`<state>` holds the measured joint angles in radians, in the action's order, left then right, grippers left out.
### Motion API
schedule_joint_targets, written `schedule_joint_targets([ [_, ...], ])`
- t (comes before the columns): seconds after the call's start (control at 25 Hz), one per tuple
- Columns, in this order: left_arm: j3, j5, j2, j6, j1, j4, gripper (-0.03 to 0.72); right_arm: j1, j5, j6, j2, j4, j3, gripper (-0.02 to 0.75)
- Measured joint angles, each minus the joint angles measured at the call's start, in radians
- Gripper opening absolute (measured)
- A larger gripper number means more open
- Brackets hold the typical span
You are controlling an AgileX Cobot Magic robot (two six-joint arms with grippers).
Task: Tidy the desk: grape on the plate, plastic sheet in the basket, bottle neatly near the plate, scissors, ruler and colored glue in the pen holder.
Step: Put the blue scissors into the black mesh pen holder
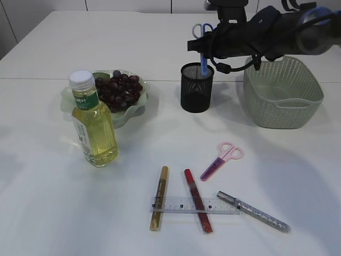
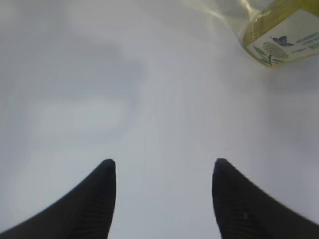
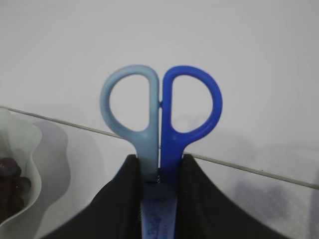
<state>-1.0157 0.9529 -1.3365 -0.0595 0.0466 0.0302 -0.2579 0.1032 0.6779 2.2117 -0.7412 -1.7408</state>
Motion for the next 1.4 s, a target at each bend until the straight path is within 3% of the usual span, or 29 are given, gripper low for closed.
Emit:
schedule_joint_targets([
  [0.24, 0.0, 0.004, 0.0, 0.0, 0.0, 0.0, 0.442, 0.0, 0.0, 0.0, 0.0, -0.054, -0.002, 0.2],
  [0.56, 0.0, 0.01, 0.0, 0.0, 0.0, 0.0, 0.442, 0.0, -0.004, 0.002, 0.0, -0.066, -0.002, 0.324],
  [0.76, 0.0, 0.022, 0.0, 0.0, 0.0, 0.0, 0.442, 0.0, -0.001, 0.002, 0.0, -0.066, -0.019, 0.345],
  [1.0, 0.0, 0.03, 0.0, 0.0, 0.0, 0.002, 0.438, 0.0, 0.212, 0.002, -0.007, -0.059, -0.05, 0.347],
  [1.16, 0.0, 0.032, 0.0, 0.0, 0.0, 0.004, 0.438, 0.0, 0.362, -0.111, -0.057, 0.067, -0.05, 0.347],
  [1.32, 0.0, 0.036, 0.0, 0.0, 0.0, 0.016, 0.438, -0.002, 0.519, -0.43, -0.153, 0.394, -0.052, 0.347],
  [1.4, 0.0, 0.035, 0.0, 0.0, 0.0, 0.017, 0.438, -0.002, 0.616, -0.576, -0.194, 0.493, -0.052, 0.347],
])
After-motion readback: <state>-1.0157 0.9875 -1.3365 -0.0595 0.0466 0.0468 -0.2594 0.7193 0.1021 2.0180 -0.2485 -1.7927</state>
